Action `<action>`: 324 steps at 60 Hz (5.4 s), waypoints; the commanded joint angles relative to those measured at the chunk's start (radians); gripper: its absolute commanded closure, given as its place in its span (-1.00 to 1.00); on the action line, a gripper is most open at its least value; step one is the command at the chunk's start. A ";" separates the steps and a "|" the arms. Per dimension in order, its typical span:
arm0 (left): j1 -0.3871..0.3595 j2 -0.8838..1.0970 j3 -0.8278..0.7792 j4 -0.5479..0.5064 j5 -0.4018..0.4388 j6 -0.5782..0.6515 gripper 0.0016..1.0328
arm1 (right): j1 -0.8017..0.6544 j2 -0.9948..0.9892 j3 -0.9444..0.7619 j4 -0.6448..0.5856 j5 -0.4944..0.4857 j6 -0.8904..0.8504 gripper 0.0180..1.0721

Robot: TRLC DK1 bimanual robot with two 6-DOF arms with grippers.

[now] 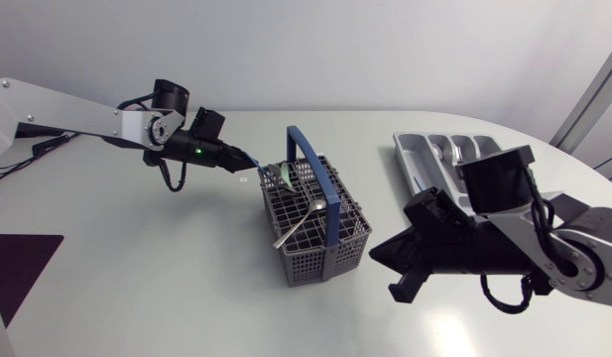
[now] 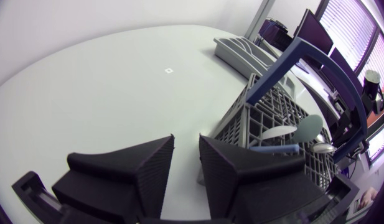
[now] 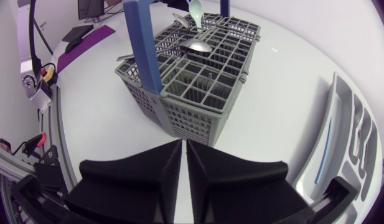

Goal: Unload the cutlery basket into the drawer organizer.

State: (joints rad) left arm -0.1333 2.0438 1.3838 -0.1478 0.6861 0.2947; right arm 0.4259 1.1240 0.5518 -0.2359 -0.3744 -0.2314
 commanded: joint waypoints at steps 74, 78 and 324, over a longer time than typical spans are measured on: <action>-0.048 -0.293 -0.368 -0.104 0.118 0.150 0.40 | -0.127 0.491 0.387 0.121 0.049 -0.046 0.73; -0.043 -0.318 -0.394 -0.107 0.118 0.155 0.40 | -0.118 0.527 0.421 0.121 0.051 -0.046 0.73; -0.078 -0.873 -0.560 -0.319 -0.057 0.182 0.25 | 0.211 0.260 0.323 -0.247 0.466 -0.039 0.14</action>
State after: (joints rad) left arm -0.2035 1.1831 0.8429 -0.4553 0.6289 0.4725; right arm 0.6426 1.3628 0.8974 -0.4725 0.0906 -0.2588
